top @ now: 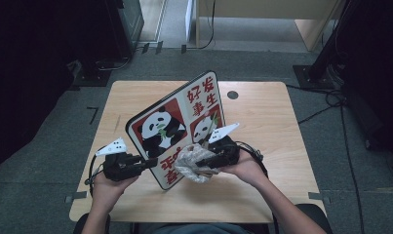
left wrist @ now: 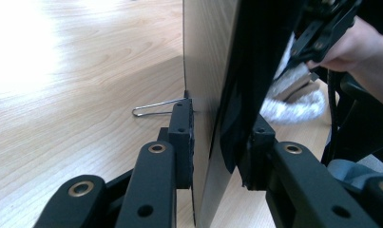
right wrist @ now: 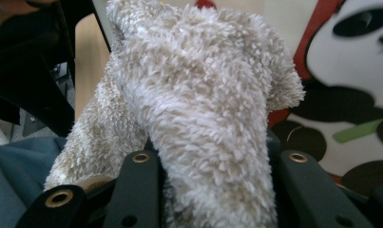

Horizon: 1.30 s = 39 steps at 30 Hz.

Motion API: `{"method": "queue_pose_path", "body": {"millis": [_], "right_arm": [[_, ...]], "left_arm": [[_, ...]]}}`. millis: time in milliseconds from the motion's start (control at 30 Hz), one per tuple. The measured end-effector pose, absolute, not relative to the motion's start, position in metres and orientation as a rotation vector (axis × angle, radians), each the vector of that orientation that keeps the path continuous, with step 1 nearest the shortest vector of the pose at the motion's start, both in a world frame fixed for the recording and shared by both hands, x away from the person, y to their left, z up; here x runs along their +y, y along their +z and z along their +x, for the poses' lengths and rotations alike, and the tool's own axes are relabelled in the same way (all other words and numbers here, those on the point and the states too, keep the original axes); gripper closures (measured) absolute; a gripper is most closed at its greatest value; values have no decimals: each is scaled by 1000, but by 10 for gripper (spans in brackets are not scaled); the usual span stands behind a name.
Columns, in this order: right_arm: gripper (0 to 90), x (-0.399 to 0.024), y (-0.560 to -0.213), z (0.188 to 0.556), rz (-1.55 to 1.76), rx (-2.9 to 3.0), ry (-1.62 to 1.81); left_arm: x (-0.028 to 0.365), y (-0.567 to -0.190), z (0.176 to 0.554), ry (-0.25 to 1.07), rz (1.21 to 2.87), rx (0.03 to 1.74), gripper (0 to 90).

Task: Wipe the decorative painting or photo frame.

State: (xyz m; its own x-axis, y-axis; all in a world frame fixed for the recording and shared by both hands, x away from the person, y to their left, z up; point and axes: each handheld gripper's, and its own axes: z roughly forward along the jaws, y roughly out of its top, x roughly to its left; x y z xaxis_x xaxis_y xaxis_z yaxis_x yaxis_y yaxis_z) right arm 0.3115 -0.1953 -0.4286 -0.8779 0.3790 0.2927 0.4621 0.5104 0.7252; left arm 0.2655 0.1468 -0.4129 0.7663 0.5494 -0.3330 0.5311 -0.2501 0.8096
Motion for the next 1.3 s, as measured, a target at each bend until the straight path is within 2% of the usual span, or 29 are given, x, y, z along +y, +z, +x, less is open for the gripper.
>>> {"method": "queue_pose_path", "body": {"millis": [400,767,1167,1300], "right_arm": [[655,-188,-379,317,-684,-2661,-1394],[655,-163,-325,323,-586,-2658,-1499],[653,-136,-282,330,-479,-2639,-1621],[652,-126,-280,331,-474,-2669,-1613]], "left_arm": [[150,-413,257,43,1894,842,756],[150,-413,256,61,1891,846,782],[149,-413,255,59,1886,842,783],[149,-413,255,60,1892,839,785]]}}
